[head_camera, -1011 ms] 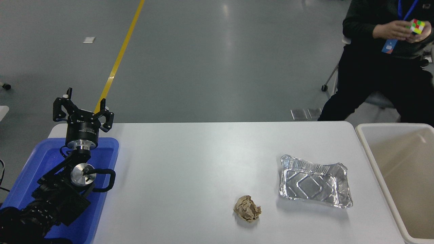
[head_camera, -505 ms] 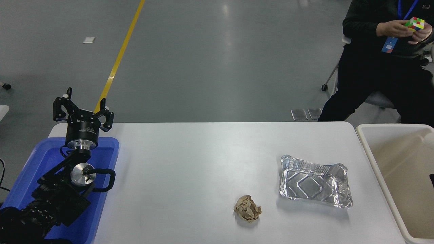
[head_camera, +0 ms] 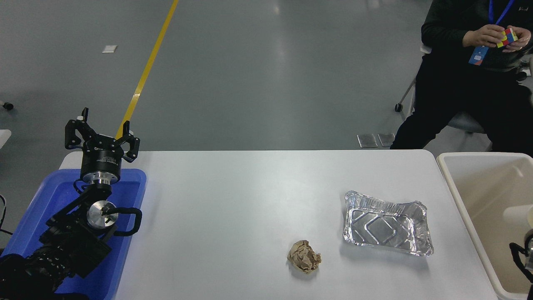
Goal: Pick up paper cup place in dustbin
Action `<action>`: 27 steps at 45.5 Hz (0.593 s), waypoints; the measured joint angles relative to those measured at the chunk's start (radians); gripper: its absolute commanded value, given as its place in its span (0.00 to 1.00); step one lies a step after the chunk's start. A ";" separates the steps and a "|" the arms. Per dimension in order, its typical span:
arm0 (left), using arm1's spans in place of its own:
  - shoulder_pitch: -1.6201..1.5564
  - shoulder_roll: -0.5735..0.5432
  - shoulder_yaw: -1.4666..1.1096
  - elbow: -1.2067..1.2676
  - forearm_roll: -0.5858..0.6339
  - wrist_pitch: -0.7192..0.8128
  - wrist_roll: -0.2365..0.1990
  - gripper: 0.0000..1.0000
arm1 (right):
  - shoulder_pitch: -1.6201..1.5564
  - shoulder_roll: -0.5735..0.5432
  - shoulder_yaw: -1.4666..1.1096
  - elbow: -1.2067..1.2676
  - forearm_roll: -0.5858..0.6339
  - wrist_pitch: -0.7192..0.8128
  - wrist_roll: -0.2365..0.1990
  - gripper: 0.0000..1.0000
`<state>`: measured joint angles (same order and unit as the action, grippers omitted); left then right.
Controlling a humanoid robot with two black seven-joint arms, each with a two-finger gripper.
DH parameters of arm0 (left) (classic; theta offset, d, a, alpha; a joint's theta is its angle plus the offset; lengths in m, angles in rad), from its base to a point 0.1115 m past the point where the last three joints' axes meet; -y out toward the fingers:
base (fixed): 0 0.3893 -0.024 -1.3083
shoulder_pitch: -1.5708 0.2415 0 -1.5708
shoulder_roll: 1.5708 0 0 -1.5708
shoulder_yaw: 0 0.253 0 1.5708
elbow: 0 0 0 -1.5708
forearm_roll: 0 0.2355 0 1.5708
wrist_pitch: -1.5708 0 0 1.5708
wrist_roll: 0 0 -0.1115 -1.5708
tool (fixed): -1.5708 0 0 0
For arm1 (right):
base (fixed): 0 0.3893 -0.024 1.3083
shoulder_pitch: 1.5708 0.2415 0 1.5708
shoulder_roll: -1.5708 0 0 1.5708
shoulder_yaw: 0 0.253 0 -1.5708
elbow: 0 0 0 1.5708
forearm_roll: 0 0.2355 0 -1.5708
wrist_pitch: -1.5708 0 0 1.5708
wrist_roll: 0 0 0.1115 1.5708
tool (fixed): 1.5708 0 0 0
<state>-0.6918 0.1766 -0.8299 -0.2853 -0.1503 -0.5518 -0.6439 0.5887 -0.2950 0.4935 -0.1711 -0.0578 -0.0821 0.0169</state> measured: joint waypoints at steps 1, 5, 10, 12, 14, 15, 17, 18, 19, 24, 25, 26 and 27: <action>0.000 0.000 0.000 0.000 0.000 0.000 0.000 0.99 | -0.001 0.001 0.001 0.000 0.005 0.000 0.000 1.00; 0.000 0.000 0.000 0.000 0.000 0.000 0.000 0.99 | -0.002 0.002 -0.002 0.000 0.024 0.000 0.000 1.00; 0.000 0.000 0.000 0.000 0.000 0.000 0.000 0.99 | -0.003 0.002 -0.007 0.000 0.040 0.003 0.000 1.00; 0.000 0.000 0.000 0.000 0.000 0.000 0.000 0.99 | -0.002 0.001 -0.009 -0.001 0.045 0.004 0.000 1.00; -0.001 0.000 0.000 0.000 0.000 0.000 0.000 0.99 | 0.001 -0.002 -0.011 -0.001 0.049 0.005 0.000 1.00; -0.001 0.000 0.000 0.000 0.000 0.000 0.000 0.99 | 0.003 -0.004 -0.013 -0.001 0.051 0.006 0.000 1.00; -0.001 0.000 0.000 0.000 0.000 0.000 0.000 0.99 | 0.006 -0.007 -0.017 -0.001 0.053 0.007 0.000 1.00; -0.001 0.000 0.000 0.000 0.000 0.000 0.000 0.99 | 0.009 -0.008 -0.021 0.000 0.055 0.008 0.000 1.00; -0.001 0.000 0.000 0.000 0.000 0.000 0.000 0.99 | 0.012 -0.009 -0.024 0.000 0.056 0.008 0.000 1.00; -0.001 0.000 0.000 0.000 0.000 0.000 0.000 0.99 | 0.041 -0.028 -0.066 0.009 0.059 0.011 0.000 1.00; -0.001 0.001 0.000 0.000 0.000 0.000 0.000 0.99 | 0.052 -0.037 -0.083 0.014 0.060 0.011 0.000 1.00; -0.001 0.001 0.000 0.000 0.000 0.000 0.000 0.99 | 0.060 -0.043 -0.095 0.019 0.060 0.012 0.000 1.00; -0.001 0.001 0.000 0.000 0.000 0.000 0.000 0.99 | 0.069 -0.051 -0.108 0.024 0.060 0.012 0.000 1.00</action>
<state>-0.6927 0.1776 -0.8299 -0.2853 -0.1503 -0.5518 -0.6440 0.6580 -0.3456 0.3856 -0.1470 0.0022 -0.0705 0.0171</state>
